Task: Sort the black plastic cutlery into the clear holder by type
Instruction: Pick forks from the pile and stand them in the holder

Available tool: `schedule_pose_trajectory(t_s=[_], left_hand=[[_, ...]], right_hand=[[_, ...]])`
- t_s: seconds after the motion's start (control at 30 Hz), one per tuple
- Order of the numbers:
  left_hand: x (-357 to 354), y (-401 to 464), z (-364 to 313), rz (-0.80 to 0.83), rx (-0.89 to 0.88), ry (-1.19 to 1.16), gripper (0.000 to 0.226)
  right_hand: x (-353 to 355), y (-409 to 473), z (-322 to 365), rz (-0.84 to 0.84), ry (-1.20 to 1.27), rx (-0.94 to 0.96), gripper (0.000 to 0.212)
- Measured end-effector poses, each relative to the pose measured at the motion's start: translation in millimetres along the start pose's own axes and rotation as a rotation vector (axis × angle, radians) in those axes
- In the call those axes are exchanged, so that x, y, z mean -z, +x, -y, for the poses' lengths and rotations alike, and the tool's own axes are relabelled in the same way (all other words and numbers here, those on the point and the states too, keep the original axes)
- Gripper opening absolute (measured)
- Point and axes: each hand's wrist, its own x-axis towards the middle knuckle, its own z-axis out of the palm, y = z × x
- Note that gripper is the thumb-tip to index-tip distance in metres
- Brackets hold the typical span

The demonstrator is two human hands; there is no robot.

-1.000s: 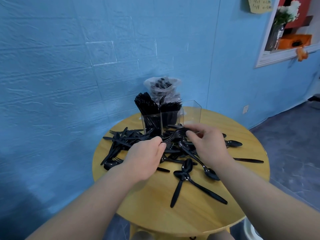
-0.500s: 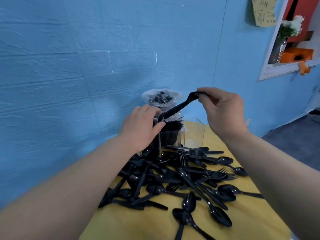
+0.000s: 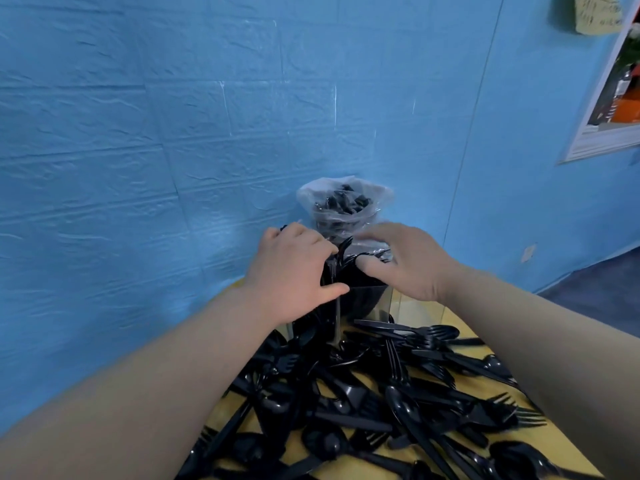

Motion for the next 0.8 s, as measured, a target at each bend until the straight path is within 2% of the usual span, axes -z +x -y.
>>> schedule_pose_trajectory(t_s=[0.07,0.13,0.2,0.27,0.33,0.43,0.47,0.67,0.8], left_hand=[[-3,0,2,-0.017,-0.010,0.003,0.064],[-4,0,3,-0.028,-0.020,-0.004,0.064],[-4,0,4,-0.022,-0.022,-0.017,0.066],[-4,0,5,-0.022,-0.027,-0.021,0.066],[-4,1,5,-0.022,-0.030,-0.019,0.065],[-5,1,5,-0.028,-0.026,-0.021,0.064],[-5,1,5,-0.030,-0.025,-0.021,0.064],[-5,-5,4,-0.107,-0.051,-0.030,0.065],[3,-19,-1,-0.229,-0.066,-0.054,0.068]], right_hand=[[-2,7,0,0.065,0.065,-0.014,0.070],[-5,14,-1,0.184,0.071,-0.019,0.090],[-9,18,-4,0.260,-0.010,-0.020,0.100],[-9,18,-2,0.250,-0.077,-0.006,0.102],[-8,14,3,0.207,-0.124,0.072,0.092],[-8,10,9,0.098,-0.139,0.163,0.056],[-8,9,9,0.074,-0.145,0.163,0.050],[-8,-4,9,-0.002,-0.104,0.143,0.062],[11,-28,19,-0.177,-0.017,0.099,0.047]])
